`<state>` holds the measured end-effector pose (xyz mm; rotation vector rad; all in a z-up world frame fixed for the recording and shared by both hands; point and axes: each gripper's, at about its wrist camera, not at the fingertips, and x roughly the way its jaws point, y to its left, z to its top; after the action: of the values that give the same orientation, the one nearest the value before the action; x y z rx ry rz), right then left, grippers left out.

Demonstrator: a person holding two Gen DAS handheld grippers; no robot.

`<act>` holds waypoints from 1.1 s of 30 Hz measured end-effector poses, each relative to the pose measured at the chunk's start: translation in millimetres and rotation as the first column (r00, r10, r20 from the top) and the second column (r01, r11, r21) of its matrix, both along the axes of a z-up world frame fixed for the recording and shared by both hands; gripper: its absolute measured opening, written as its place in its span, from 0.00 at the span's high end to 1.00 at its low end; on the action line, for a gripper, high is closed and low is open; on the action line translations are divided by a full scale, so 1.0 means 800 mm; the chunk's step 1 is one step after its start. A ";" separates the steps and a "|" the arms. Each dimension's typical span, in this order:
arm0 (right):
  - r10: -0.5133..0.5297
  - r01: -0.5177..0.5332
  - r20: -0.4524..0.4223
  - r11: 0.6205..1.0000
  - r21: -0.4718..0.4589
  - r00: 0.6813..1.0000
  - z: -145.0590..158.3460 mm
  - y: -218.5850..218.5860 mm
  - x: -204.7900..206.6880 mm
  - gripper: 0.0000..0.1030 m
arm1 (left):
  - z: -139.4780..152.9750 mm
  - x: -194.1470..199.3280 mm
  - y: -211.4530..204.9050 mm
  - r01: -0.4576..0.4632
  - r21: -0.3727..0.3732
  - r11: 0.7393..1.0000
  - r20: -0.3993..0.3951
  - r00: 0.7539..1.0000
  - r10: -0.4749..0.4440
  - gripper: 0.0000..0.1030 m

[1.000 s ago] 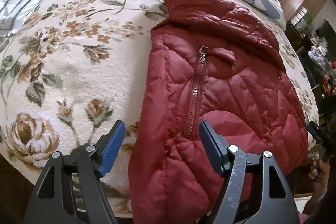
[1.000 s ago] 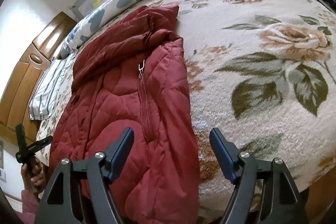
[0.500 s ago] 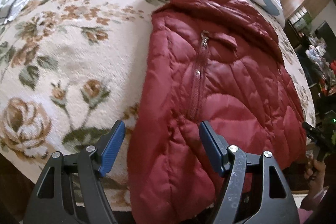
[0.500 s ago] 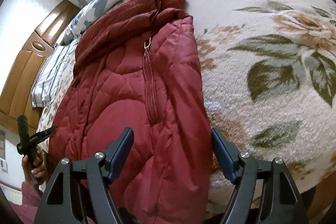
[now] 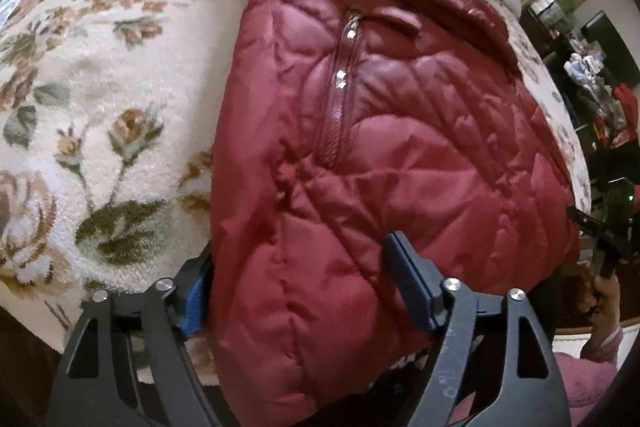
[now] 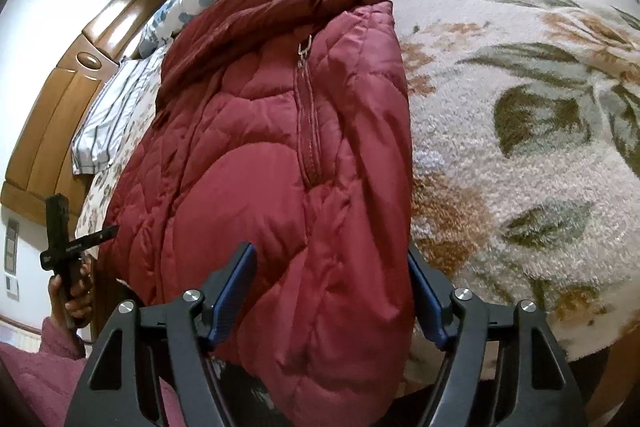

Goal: Fold large clothes
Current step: 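Grasp the folded coat with both tools and lift it off the bed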

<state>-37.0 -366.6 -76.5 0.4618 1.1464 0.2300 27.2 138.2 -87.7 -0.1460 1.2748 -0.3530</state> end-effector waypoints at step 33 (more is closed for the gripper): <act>-0.078 0.026 0.301 0.984 0.175 0.950 0.114 -0.016 0.038 0.84 | 0.133 0.033 -0.024 0.048 -0.199 0.979 0.267 0.964 0.007 0.88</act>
<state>-6.8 -379.2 15.1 0.5838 0.8115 0.3426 53.8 118.9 18.4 -0.2514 0.9727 -0.5049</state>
